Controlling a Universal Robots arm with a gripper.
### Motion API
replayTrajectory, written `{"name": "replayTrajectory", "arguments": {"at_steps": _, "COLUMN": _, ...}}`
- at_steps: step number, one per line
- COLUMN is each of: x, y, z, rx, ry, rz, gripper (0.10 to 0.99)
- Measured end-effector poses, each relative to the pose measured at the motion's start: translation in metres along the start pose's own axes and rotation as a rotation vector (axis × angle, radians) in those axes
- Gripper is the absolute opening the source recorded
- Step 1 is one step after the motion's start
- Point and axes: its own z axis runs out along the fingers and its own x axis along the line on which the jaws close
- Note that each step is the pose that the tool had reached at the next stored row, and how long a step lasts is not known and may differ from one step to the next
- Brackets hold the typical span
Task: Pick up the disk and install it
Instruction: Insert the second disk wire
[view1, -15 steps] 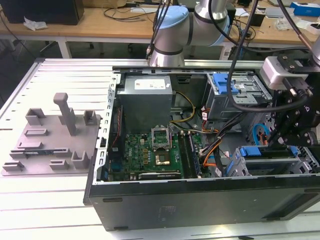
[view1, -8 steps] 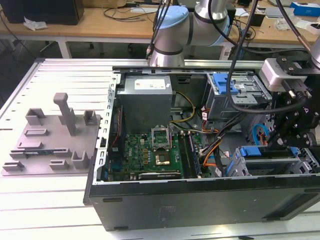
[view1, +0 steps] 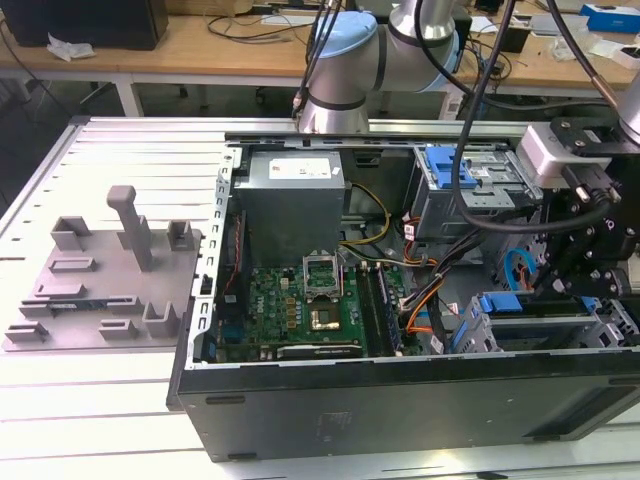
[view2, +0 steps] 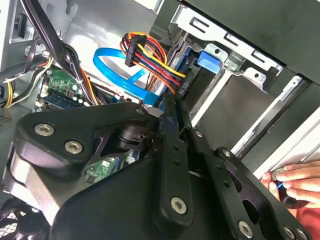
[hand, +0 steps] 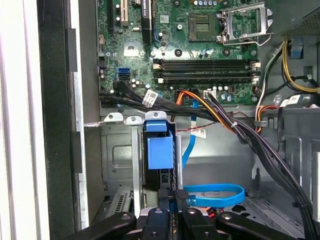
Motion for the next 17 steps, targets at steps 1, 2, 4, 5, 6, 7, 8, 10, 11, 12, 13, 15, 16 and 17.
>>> {"name": "replayTrajectory", "arguments": {"at_steps": 1, "x": 0.0000, "y": 0.0000, "z": 0.0002, "rx": 0.000, "ry": 0.0001, "rz": -0.001, "gripper": 0.161}}
{"name": "replayTrajectory", "arguments": {"at_steps": 2, "x": 0.0001, "y": 0.0000, "z": 0.0005, "rx": 0.000, "ry": 0.0001, "rz": -0.002, "gripper": 0.161}}
{"name": "replayTrajectory", "arguments": {"at_steps": 4, "x": 0.0003, "y": 0.0000, "z": 0.0008, "rx": 0.000, "ry": -0.0001, "rz": -0.002, "gripper": 0.161}}
{"name": "replayTrajectory", "arguments": {"at_steps": 5, "x": 0.0006, "y": 0.0000, "z": 0.0011, "rx": 0.000, "ry": -0.0003, "rz": -0.002, "gripper": 0.161}}
{"name": "replayTrajectory", "arguments": {"at_steps": 6, "x": 0.0008, "y": 0.0000, "z": 0.0013, "rx": 0.000, "ry": -0.0003, "rz": -0.002, "gripper": 0.161}}
{"name": "replayTrajectory", "arguments": {"at_steps": 7, "x": 0.0009, "y": 0.0000, "z": 0.0012, "rx": 0.000, "ry": -0.0001, "rz": -0.002, "gripper": 0.161}}
{"name": "replayTrajectory", "arguments": {"at_steps": 8, "x": 0.0010, "y": 0.0001, "z": 0.0013, "rx": 0.000, "ry": -0.0001, "rz": -0.002, "gripper": 0.161}}
{"name": "replayTrajectory", "arguments": {"at_steps": 10, "x": 0.0011, "y": 0.0000, "z": 0.0000, "rx": 0.000, "ry": 0.0002, "rz": -0.002, "gripper": 0.239}}
{"name": "replayTrajectory", "arguments": {"at_steps": 11, "x": 0.0010, "y": 0.0000, "z": -0.0011, "rx": 0.000, "ry": 0.0000, "rz": -0.002, "gripper": 0.239}}
{"name": "replayTrajectory", "arguments": {"at_steps": 12, "x": 0.0009, "y": 0.0000, "z": -0.0030, "rx": 0.000, "ry": -0.0001, "rz": -0.002, "gripper": 0.239}}
{"name": "replayTrajectory", "arguments": {"at_steps": 13, "x": 0.0008, "y": 0.0000, "z": -0.0057, "rx": 0.000, "ry": 0.0000, "rz": -0.002, "gripper": 0.239}}
{"name": "replayTrajectory", "arguments": {"at_steps": 15, "x": 0.0005, "y": -0.0001, "z": -0.0133, "rx": 0.000, "ry": -0.0002, "rz": -0.002, "gripper": 0.239}}
{"name": "replayTrajectory", "arguments": {"at_steps": 16, "x": 0.0003, "y": -0.0002, "z": -0.0178, "rx": 0.000, "ry": 0.0000, "rz": -0.002, "gripper": 0.239}}
{"name": "replayTrajectory", "arguments": {"at_steps": 17, "x": 0.0002, "y": -0.0002, "z": -0.0210, "rx": 0.000, "ry": -0.0001, "rz": -0.002, "gripper": 0.239}}
